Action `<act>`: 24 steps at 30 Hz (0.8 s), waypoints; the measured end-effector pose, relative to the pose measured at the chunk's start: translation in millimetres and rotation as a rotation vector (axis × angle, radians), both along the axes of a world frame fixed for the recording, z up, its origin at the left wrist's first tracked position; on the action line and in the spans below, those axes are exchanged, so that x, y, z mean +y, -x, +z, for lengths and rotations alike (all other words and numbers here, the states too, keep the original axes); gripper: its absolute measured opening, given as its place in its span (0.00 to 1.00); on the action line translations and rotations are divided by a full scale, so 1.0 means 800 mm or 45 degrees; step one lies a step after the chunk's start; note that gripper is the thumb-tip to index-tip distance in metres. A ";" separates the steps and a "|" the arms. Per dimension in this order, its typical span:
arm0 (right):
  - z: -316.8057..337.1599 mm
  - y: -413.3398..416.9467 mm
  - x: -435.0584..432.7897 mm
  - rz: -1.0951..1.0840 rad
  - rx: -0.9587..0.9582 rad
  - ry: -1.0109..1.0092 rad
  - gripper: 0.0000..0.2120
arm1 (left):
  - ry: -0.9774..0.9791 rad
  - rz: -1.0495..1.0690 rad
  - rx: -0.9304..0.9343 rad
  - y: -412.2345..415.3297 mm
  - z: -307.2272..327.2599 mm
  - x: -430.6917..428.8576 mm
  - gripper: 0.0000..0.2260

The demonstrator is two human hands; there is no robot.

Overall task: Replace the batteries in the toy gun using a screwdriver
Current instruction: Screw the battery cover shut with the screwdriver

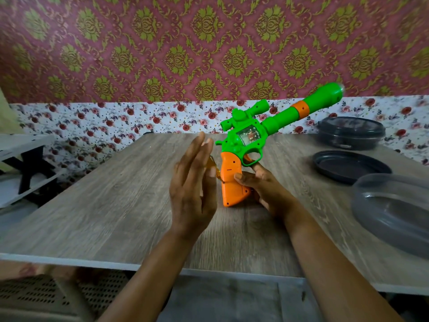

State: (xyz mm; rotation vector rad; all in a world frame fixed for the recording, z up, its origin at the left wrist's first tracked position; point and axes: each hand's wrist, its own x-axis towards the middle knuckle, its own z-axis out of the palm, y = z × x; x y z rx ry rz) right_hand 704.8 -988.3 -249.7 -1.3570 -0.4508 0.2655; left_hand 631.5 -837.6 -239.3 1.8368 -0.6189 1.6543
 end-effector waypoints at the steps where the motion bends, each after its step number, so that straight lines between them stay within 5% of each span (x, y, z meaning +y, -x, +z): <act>1: -0.001 0.000 0.000 -0.002 -0.004 0.003 0.20 | -0.004 0.012 -0.021 0.000 0.001 0.001 0.13; 18: 0.000 0.001 0.002 -0.030 -0.015 0.017 0.23 | -0.026 0.067 -0.104 0.000 0.000 0.004 0.08; 24: 0.000 0.002 0.000 -0.015 -0.002 0.006 0.19 | -0.031 0.117 -0.062 0.000 0.000 -0.001 0.13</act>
